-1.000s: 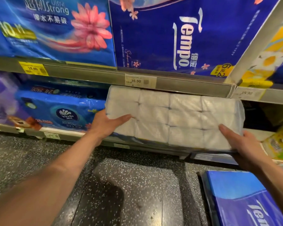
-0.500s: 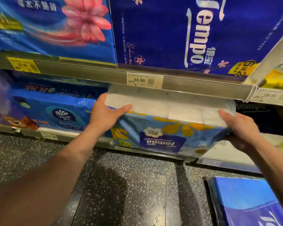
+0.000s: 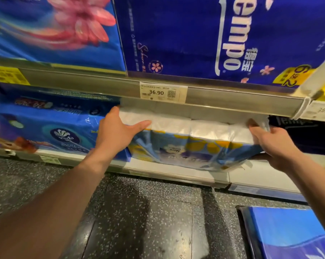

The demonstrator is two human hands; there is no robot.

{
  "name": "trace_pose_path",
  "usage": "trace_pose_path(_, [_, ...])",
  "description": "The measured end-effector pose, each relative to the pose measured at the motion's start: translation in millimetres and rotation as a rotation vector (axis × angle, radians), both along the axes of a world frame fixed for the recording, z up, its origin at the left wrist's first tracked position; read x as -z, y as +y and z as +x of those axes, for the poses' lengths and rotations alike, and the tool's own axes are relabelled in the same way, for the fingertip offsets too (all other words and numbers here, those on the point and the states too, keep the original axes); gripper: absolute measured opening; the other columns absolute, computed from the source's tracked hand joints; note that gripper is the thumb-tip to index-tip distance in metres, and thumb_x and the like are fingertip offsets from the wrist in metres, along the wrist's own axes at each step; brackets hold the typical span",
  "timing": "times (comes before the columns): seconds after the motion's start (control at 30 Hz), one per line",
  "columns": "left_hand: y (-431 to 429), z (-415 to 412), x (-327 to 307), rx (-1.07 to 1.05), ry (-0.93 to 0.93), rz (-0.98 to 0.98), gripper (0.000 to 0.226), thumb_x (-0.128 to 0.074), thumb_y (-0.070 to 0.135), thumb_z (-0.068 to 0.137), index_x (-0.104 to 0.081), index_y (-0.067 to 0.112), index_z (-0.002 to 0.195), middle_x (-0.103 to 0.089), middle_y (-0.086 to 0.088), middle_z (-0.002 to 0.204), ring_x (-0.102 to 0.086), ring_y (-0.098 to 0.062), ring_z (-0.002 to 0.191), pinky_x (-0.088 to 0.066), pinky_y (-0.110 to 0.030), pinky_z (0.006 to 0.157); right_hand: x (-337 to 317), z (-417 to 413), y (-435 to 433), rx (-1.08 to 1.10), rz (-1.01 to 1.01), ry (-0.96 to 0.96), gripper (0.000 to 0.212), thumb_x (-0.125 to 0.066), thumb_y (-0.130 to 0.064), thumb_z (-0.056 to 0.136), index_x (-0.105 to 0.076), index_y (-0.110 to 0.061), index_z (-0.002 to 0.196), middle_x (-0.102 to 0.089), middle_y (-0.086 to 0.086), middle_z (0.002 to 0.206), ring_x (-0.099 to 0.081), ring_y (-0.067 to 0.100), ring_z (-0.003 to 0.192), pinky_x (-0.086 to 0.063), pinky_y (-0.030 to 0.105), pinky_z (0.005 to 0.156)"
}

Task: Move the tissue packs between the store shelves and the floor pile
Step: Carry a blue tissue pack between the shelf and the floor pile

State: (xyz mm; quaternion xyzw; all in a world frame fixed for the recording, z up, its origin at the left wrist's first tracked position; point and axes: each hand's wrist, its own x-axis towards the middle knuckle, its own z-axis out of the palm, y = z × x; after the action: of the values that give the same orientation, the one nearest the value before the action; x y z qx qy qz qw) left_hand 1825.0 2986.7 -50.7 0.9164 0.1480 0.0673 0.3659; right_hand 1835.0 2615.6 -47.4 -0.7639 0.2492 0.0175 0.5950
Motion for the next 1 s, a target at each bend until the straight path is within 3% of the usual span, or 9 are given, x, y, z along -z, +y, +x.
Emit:
trace_pose_path(0.17, [-2.9,-4.8,-6.5,0.008,0.049,0.244,0.096,-0.057,0.086,0.069,-0.053,0.007,0.123,-0.061,-0.013,0.123,-0.055,-0.037,0.114,-0.050,-0.048,0.081,-3.9,2.7,5.6,-0.033,0.018,0.037,0.043,-0.067,-0.047,0.093,-0.056,-0.009,0.107,-0.059,0.011,0.087,-0.063,0.033,0.078,-0.059,0.051,0.071])
trace_pose_path(0.3, [-9.4,-21.1,-10.9,0.068,0.041,0.226,0.099,-0.058,0.083,0.071,-0.044,0.013,0.139,-0.047,-0.009,0.143,-0.045,-0.032,0.129,-0.048,-0.052,0.095,-3.5,-3.4,1.8,-0.071,0.054,0.061,0.055,-0.064,-0.051,0.094,-0.050,-0.006,0.122,-0.069,0.019,0.083,-0.071,0.036,0.072,-0.059,0.052,0.079])
trace_pose_path(0.43, [6.6,-48.1,-14.6,0.121,0.058,0.205,0.113,-0.056,0.089,0.066,-0.026,0.027,0.155,-0.033,0.002,0.159,-0.036,-0.025,0.143,-0.043,-0.052,0.108,-12.0,-26.9,-3.5,-0.130,-0.025,0.032,0.068,-0.066,-0.057,0.087,-0.053,-0.007,0.131,-0.063,0.013,0.118,-0.063,0.027,0.102,-0.052,0.049,0.084])
trace_pose_path(0.53, [9.3,-70.7,-29.0,0.105,0.109,0.201,0.115,-0.060,0.083,0.068,-0.019,0.024,0.159,-0.024,0.001,0.164,-0.026,-0.023,0.149,-0.034,-0.050,0.115,-25.3,-55.8,-4.0,-0.135,-0.146,0.042,0.077,-0.067,-0.064,0.083,-0.054,-0.005,0.130,-0.060,0.004,0.101,-0.056,0.022,0.094,-0.050,0.060,0.093])
trace_pose_path(0.57, [6.3,-79.2,-36.4,0.104,0.137,0.200,0.115,-0.061,0.081,0.069,-0.019,0.023,0.159,-0.024,0.001,0.164,-0.026,-0.023,0.149,-0.033,-0.048,0.116,-30.9,-67.6,-3.9,-0.130,-0.183,0.051,0.088,-0.068,-0.070,0.080,-0.051,-0.005,0.136,-0.062,0.007,0.109,-0.055,0.023,0.099,-0.048,0.061,0.098])
trace_pose_path(0.67, [-2.1,-109.7,-55.6,0.134,0.214,0.181,0.116,-0.060,0.083,0.066,-0.024,0.020,0.157,-0.037,-0.003,0.156,-0.039,-0.027,0.140,-0.037,-0.048,0.114,-54.5,-108.5,-4.9,-0.141,-0.251,0.096,0.106,-0.069,-0.074,0.076,-0.034,-0.013,0.155,-0.046,0.013,0.152,-0.052,0.025,0.127,-0.045,0.048,0.103])
trace_pose_path(0.8, [-26.5,-154.8,-107.0,0.212,0.287,0.129,0.111,-0.066,0.077,0.070,-0.025,0.020,0.157,-0.029,-0.002,0.161,-0.025,-0.023,0.149,-0.026,-0.042,0.119,-114.7,-171.2,-17.9,-0.127,-0.222,0.116,0.111,-0.072,-0.075,0.071,-0.035,-0.015,0.155,-0.043,0.012,0.156,-0.046,0.024,0.139,-0.045,0.043,0.106])
trace_pose_path(0.9, [-50.4,-175.7,-163.5,0.262,0.286,0.101,0.111,-0.067,0.077,0.068,-0.028,0.021,0.156,-0.033,-0.004,0.159,-0.030,-0.023,0.146,-0.029,-0.041,0.117,-174.2,-213.2,-35.1,-0.118,-0.244,0.119,0.125,-0.068,-0.087,0.055,-0.039,-0.016,0.153,-0.045,0.011,0.154,-0.048,0.022,0.137,-0.042,0.041,0.109])
trace_pose_path(1.0, [-77.3,-195.2,-218.3,0.336,0.301,0.103,0.110,-0.065,0.077,0.069,-0.027,0.020,0.156,-0.033,-0.005,0.159,-0.032,-0.024,0.145,-0.030,-0.041,0.116,-228.3,-250.3,-54.6,-0.107,-0.249,0.153,0.118,-0.070,-0.085,0.060,-0.042,-0.017,0.152,-0.049,0.010,0.151,-0.052,0.023,0.133,-0.042,0.038,0.106])
